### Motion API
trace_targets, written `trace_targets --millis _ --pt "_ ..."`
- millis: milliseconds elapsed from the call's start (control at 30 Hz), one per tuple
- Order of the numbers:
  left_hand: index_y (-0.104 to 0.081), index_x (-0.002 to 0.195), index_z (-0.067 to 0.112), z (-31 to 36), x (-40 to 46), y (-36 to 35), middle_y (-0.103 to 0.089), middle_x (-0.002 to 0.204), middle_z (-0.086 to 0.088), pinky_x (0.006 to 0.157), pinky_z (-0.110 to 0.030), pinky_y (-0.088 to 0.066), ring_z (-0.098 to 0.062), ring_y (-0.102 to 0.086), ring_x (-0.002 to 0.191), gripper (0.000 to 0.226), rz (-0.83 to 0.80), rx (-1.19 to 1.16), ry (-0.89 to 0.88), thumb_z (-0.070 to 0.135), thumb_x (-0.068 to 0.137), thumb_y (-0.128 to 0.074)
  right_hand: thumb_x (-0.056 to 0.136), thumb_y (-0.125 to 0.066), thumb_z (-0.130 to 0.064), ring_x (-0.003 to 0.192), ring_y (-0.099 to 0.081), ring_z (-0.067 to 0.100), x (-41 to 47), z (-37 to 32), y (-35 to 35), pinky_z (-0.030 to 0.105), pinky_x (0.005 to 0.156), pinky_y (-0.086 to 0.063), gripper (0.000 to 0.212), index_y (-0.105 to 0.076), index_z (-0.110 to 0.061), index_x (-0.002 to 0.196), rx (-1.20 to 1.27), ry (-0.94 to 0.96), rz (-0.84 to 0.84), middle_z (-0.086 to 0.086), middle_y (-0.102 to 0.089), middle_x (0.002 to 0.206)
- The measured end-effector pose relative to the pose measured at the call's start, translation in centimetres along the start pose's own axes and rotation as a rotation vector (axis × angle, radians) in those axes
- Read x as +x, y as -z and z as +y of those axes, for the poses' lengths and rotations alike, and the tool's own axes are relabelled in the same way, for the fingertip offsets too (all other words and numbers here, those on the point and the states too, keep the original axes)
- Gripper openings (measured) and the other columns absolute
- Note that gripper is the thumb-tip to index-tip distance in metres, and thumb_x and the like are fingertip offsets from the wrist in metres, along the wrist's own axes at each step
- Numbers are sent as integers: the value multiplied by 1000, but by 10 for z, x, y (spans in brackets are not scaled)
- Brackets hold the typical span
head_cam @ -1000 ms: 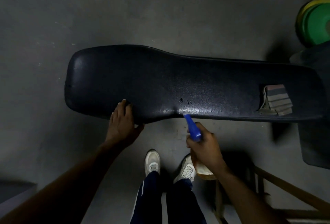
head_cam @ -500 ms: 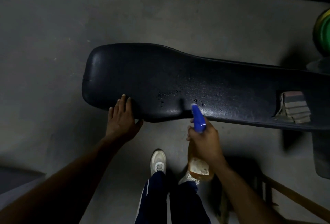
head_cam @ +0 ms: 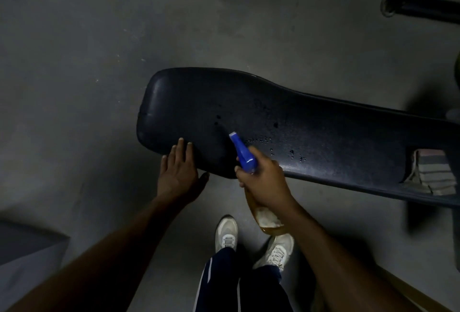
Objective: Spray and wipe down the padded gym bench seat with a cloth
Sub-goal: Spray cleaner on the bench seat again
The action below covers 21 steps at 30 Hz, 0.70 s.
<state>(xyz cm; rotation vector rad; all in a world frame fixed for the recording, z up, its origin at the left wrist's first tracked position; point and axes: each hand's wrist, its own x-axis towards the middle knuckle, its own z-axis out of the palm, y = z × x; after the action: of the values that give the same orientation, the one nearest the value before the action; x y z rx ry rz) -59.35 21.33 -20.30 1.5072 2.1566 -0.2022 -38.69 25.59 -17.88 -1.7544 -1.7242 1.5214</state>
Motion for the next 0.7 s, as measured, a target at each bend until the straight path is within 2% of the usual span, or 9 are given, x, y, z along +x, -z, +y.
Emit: trace_targets --millis 200,367,567,700 --pt "3 159 18 -25 -1 2 9 168 -9 125 -51 -9 -30 0 155 99 0 -18 100 59 91 -56 73 -63 -55 76 -73 30 -7 -2 -19 57 76 -62 42 -60 -30 107 39 0 -36 7 -73 89" --pt "8 159 20 -39 -3 0 13 168 -8 125 -51 -9 -29 0 156 100 1 -23 91 60 92 -54 74 -60 -61 78 -74 30 3 -15 -26 57 79 -62 44 -58 -34 110 -3 29 -59 6 -73 92" --pt "12 159 21 -45 -2 0 18 167 -8 125 -50 -8 -29 1 156 101 -28 -19 66 59 92 -54 80 -57 -56 77 -74 25 33 -53 -49 53 80 -61 32 -54 -35 104 -106 161 -139 2 -72 83" --pt "13 158 21 -50 -2 0 19 167 -8 126 -49 -6 -28 3 156 100 -26 -12 39 60 92 -52 83 -65 -52 77 -75 24 50 -69 -57 54 81 -63 31 -57 -35 108 -66 124 -81 0 -73 85"
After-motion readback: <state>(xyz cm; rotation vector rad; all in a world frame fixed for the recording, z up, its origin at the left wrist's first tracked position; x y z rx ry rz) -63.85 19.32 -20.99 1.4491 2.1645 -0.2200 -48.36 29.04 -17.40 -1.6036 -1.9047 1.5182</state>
